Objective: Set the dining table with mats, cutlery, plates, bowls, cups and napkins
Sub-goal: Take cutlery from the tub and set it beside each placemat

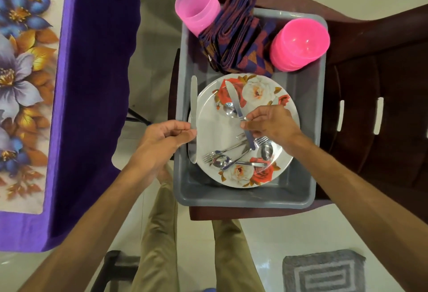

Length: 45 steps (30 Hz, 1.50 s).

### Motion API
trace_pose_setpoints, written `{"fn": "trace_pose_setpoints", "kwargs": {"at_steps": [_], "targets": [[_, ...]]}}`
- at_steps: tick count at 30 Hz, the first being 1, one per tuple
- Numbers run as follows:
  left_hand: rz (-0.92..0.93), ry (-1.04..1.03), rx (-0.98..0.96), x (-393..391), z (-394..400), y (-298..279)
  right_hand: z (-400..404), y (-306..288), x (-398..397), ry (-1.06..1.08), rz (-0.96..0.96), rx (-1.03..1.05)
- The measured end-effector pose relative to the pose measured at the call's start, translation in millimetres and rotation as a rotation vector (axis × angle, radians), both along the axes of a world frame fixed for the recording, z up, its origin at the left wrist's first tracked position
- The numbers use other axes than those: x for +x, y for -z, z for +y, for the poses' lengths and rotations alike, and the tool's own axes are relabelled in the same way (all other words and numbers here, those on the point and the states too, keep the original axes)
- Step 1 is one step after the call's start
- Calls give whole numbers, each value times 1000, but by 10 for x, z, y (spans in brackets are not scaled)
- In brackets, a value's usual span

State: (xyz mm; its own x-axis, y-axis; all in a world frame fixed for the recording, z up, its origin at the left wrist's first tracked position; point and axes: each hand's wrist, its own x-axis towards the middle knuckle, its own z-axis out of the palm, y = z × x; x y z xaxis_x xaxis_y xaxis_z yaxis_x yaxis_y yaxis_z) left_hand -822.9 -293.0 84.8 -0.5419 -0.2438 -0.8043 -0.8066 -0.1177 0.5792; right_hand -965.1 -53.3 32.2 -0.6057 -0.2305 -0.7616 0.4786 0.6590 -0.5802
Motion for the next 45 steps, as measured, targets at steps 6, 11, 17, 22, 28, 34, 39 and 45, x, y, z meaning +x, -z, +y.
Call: {"fn": "trace_pose_setpoints", "kwargs": {"at_steps": [6,11,17,22,28,34,39,45], "targets": [[13,7,-1,-47,49,49,-3,75,102,-126,279,98],[12,16,-20,-33,44,60,170,57,29,43,325,103],[7,22,-41,10,81,34,539,-72,-5,230,392,231],[-30,49,-42,32,99,65,777,-165,106,317,353,289],[-20,39,-50,3,162,84,826,-175,265,296,321,327],[2,47,-55,-35,167,73,708,-141,334,192,435,393],[25,66,-42,-42,154,74,659,-204,360,193,520,348],[45,38,-49,-54,153,99,797,-246,523,33,567,346]]}}
